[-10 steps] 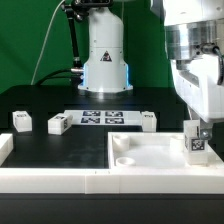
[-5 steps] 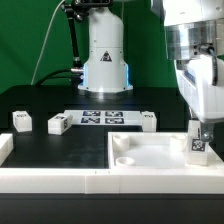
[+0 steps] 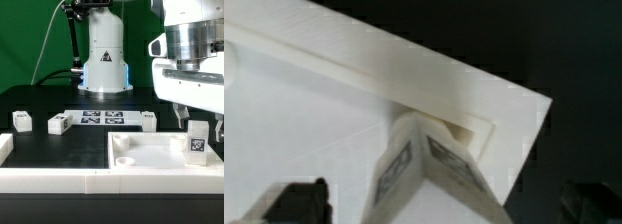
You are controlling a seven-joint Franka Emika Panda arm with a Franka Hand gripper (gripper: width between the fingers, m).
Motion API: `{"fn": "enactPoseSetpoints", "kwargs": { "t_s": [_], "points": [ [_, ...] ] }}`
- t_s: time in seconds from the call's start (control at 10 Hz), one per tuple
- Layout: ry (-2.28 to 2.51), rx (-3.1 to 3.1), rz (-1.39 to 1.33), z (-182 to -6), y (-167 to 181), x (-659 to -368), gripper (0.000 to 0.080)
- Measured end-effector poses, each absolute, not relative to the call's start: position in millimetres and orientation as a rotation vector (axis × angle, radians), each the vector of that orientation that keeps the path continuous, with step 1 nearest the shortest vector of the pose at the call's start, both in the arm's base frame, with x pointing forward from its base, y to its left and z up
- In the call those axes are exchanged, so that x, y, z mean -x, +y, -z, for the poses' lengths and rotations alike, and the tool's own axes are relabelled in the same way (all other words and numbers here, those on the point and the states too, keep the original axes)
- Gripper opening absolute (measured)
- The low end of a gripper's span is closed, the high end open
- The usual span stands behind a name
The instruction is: Assemble one leg
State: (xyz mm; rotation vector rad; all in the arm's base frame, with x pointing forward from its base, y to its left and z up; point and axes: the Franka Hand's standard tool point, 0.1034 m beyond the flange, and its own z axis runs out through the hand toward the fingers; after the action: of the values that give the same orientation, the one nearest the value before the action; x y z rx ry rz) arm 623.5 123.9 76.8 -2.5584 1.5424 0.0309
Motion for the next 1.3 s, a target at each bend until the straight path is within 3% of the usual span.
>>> {"fn": "enactPoseSetpoints", "kwargs": {
  "t_s": [0.8,1.0,1.1,1.2,1.3],
  "points": [
    [0.378,3.04,0.076,-76.5,119.8,-623.5,0.0649],
    [0.336,3.045,0.083,-75.8,118.7,-623.4,0.0649],
    [0.339,3.045,0.083,-75.8,118.6,-623.4,0.0521],
    [0.339,3.045,0.083,-75.8,118.6,-623.4,0.0521],
    [0.339,3.045,0.083,-75.8,118.6,-623.4,0.0382]
  ]
}}
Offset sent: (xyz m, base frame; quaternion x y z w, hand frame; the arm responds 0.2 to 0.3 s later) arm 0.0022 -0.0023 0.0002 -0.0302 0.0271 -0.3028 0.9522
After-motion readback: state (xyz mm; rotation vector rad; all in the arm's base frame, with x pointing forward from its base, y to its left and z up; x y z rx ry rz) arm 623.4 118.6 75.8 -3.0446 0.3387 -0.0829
